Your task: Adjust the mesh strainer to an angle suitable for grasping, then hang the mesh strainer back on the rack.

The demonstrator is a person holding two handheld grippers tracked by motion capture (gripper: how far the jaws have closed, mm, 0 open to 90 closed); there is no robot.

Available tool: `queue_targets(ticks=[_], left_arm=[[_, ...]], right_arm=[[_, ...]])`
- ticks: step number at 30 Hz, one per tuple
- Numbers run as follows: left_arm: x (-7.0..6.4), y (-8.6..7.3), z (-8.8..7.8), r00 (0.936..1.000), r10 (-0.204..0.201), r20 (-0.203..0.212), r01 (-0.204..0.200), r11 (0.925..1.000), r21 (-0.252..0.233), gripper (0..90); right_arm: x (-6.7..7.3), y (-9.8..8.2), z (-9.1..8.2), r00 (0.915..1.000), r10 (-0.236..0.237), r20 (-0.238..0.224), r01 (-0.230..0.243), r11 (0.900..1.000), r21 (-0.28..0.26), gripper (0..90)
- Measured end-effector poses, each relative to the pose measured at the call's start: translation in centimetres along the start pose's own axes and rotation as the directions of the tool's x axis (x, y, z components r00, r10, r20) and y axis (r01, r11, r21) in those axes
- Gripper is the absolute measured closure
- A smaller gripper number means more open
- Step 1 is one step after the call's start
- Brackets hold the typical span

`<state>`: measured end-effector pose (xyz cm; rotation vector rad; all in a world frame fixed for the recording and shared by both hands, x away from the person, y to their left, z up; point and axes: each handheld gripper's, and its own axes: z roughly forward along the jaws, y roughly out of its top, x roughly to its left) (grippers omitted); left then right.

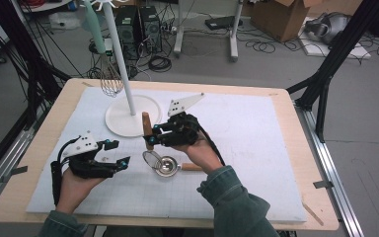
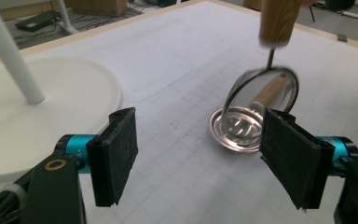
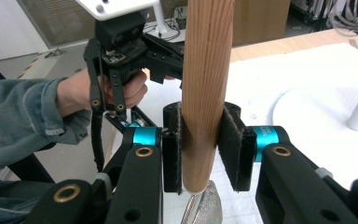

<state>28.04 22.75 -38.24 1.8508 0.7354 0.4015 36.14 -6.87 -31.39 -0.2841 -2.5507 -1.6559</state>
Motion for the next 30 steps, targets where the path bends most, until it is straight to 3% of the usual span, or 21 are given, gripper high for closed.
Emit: queue_targets(ticks=[9, 21, 30], left_arm=[[1.5, -1.4, -1.1, 0.9988, -0.02, -0.046, 0.021, 0.9997, 0.016, 25.5], [2.2, -2.0, -1.1, 0.9984, -0.033, -0.047, 0.034, 0.9992, 0.02, 22.6], [2.3, -2.1, -0.8, 0.9986, -0.028, -0.045, 0.029, 0.9993, 0.024, 21.6]], right_arm=[[-1.4, 3.9, -0.3, 0.9981, -0.053, -0.031, 0.053, 0.999, -0.001, 72.0], [-3.2, 7.8, 1.3, 0.9935, -0.086, -0.074, 0.088, 0.996, 0.017, 72.0], [-4.0, 11.5, 1.0, 0.9892, -0.124, -0.078, 0.126, 0.992, 0.018, 72.0]])
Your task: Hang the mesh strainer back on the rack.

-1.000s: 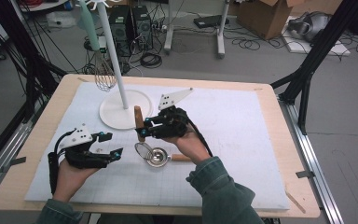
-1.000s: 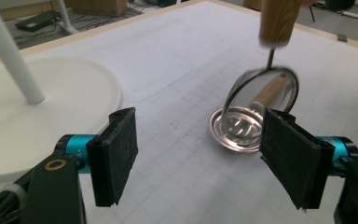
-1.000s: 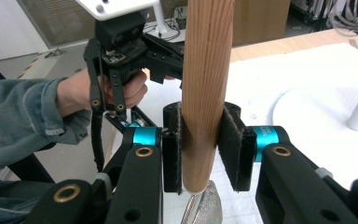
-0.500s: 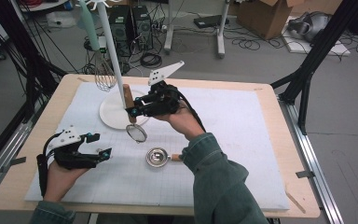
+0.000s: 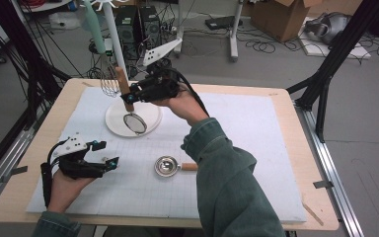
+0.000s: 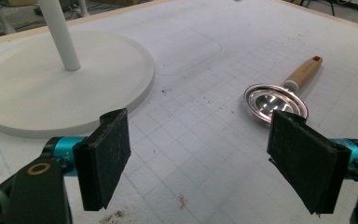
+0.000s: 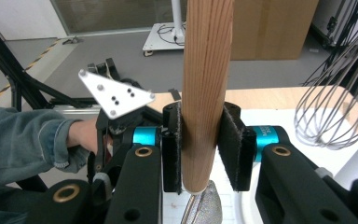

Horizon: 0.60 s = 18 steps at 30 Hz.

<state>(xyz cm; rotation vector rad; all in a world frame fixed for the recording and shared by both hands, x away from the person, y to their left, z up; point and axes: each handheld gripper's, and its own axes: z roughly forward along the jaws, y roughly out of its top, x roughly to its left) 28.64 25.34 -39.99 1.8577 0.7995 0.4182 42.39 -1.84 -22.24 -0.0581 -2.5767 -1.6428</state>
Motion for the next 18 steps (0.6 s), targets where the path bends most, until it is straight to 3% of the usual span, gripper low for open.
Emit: queue_targets(ticks=[18], left_arm=[[0.3, -0.3, 0.0, 1.0, -0.002, 0.001, 0.002, 0.9999, 0.012, 17.8]], right_arm=[[-2.2, 4.4, -0.1, 0.9997, -0.022, 0.009, 0.022, 1.0, 0.009, 71.9]])
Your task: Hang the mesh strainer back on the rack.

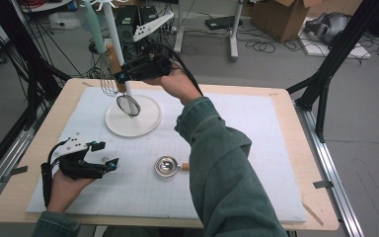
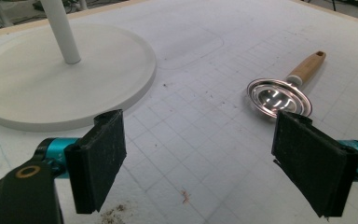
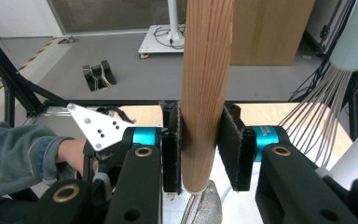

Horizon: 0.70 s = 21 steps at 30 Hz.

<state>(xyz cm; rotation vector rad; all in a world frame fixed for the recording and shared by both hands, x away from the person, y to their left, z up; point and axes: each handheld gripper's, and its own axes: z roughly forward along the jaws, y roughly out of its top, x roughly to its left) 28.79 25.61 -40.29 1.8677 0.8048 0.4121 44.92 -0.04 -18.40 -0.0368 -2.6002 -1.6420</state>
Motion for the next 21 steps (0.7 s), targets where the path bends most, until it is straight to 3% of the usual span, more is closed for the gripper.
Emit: queue_targets(ticks=[21], left_arm=[[0.5, -0.2, -0.3, 0.9995, -0.018, -0.024, 0.018, 0.9998, -0.008, 9.7]], right_arm=[[-2.9, 4.3, 0.7, 0.9997, -0.001, 0.023, 0.001, 1.0, -0.008, 71.9]])
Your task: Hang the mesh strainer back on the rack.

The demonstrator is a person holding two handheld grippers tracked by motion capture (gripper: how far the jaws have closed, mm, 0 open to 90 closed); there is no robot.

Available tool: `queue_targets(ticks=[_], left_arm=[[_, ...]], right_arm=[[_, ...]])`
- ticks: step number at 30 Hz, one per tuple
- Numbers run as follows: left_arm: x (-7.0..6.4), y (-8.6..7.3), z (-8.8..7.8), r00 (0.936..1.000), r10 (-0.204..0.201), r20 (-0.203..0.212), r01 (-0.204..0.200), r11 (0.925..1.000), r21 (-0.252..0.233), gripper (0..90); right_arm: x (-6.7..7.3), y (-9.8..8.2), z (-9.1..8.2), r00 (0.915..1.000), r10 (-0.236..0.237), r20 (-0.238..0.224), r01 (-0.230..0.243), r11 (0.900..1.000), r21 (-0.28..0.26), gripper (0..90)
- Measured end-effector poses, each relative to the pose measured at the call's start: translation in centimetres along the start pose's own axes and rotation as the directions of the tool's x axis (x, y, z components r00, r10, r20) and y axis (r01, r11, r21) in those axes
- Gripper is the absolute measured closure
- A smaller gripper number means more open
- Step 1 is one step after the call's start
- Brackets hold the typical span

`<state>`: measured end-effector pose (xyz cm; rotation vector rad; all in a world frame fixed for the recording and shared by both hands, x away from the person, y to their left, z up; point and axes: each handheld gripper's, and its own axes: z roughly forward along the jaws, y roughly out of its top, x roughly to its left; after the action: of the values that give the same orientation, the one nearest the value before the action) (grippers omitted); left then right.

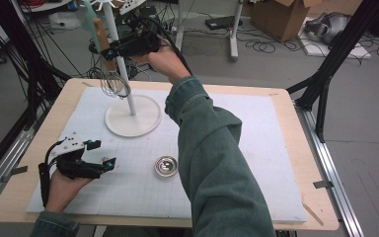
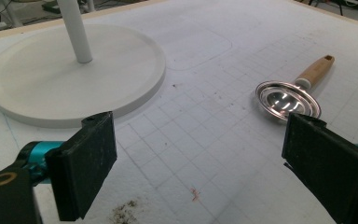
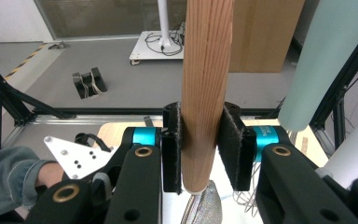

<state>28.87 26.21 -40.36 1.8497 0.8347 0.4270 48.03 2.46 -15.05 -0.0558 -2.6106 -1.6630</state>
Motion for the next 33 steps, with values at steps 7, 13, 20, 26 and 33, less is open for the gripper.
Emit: queue_targets(ticks=[7, 13, 20, 26, 33], left_arm=[[0.1, 0.0, 0.0, 0.9999, 0.0, -0.01, 0.0, 1.0, -0.005, 6.0], [0.1, 0.1, -0.2, 0.9999, 0.0, -0.013, 0.0, 0.9999, -0.01, 5.9], [0.2, 0.1, -0.4, 0.9999, 0.001, -0.016, -0.001, 0.9999, -0.016, 5.9], [0.1, 0.2, -0.4, 0.9999, 0.007, -0.015, -0.007, 0.9999, -0.015, 5.9], [0.0, 0.2, -0.4, 0.9999, 0.008, -0.012, -0.008, 0.9998, -0.017, 5.9]], right_arm=[[-1.0, 1.2, 0.3, 0.9998, 0.006, 0.018, -0.006, 1.0, -0.007, 71.9], [-1.6, 1.9, 0.4, 0.999, 0.018, 0.04, -0.018, 1.0, -0.003, 71.8], [-2.3, 1.7, 0.6, 0.9976, 0.045, 0.053, -0.046, 0.999, 0.0, 71.8], [-2.8, 1.4, 0.6, 0.9962, 0.06, 0.063, -0.06, 0.998, -0.002, 71.6], [-3.1, 1.0, 0.6, 0.9943, 0.075, 0.075, -0.075, 0.997, -0.012, 71.3]])
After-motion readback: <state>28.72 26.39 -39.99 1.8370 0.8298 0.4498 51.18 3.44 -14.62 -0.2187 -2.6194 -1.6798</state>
